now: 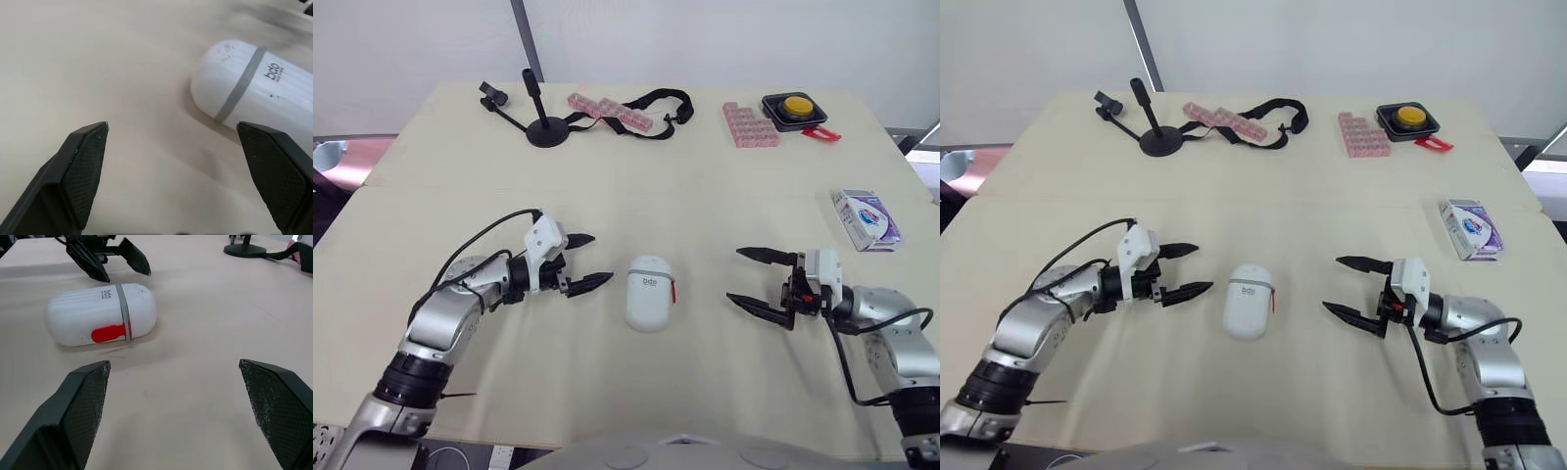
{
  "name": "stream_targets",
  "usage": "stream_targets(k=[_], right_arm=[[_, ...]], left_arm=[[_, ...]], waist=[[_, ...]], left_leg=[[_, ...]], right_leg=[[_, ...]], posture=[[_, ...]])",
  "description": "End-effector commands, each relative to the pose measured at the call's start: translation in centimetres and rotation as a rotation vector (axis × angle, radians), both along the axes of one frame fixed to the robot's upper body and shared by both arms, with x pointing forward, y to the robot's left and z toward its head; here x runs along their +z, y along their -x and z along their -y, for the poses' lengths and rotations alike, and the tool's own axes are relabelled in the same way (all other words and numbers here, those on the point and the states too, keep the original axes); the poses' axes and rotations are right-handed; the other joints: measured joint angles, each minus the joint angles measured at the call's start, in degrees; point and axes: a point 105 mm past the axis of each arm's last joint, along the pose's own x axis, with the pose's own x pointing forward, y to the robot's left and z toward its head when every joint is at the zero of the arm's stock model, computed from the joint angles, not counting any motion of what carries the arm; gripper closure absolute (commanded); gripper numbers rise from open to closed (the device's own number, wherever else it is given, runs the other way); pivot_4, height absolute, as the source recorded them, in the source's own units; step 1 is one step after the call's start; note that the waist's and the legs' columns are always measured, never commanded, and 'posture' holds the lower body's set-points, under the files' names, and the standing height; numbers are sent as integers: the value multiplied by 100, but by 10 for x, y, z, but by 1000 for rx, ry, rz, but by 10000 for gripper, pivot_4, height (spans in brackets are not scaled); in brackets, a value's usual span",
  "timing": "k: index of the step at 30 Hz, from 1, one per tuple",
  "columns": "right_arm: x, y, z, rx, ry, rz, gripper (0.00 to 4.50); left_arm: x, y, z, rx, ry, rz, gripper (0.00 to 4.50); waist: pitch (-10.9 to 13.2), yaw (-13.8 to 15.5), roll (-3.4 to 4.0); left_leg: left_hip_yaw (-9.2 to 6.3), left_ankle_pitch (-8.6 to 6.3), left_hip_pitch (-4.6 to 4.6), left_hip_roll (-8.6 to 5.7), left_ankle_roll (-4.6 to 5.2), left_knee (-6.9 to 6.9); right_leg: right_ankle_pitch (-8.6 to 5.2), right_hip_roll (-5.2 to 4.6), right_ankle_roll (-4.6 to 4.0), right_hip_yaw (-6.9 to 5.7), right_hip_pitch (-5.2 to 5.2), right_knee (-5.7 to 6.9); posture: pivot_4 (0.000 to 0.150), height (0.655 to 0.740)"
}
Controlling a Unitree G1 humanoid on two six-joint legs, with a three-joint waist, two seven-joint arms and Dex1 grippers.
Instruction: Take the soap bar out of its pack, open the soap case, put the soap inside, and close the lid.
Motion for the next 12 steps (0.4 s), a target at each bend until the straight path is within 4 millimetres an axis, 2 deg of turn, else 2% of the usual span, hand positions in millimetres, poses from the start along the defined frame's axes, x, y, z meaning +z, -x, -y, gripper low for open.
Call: stream_targets(k=[1, 6, 12], right_arm=[[-1, 3, 4, -64, -2, 37, 0], [-8, 8, 15, -113, 13, 22, 0], [-9, 10, 28, -124, 41, 21, 0]], left_arm=[[1, -1, -17, 136, -3, 105, 328], [-12, 11, -29, 187, -23, 110, 328], [-14, 14, -40, 192, -55, 120, 328]], waist=[[0, -10, 0], [1, -81, -2], [1, -168, -2]], left_leg=[[0, 0, -1, -1, 0, 0], [-2, 1, 7, 0, 0, -1], [-4, 7, 14, -4, 8, -1]], right_leg=[[0, -12, 0, -7, -1, -8], [0, -32, 0, -15, -1, -13], [0, -44, 0, -16, 2, -7]], posture=[[1500, 7096], [1500, 7096], [1500, 7096]])
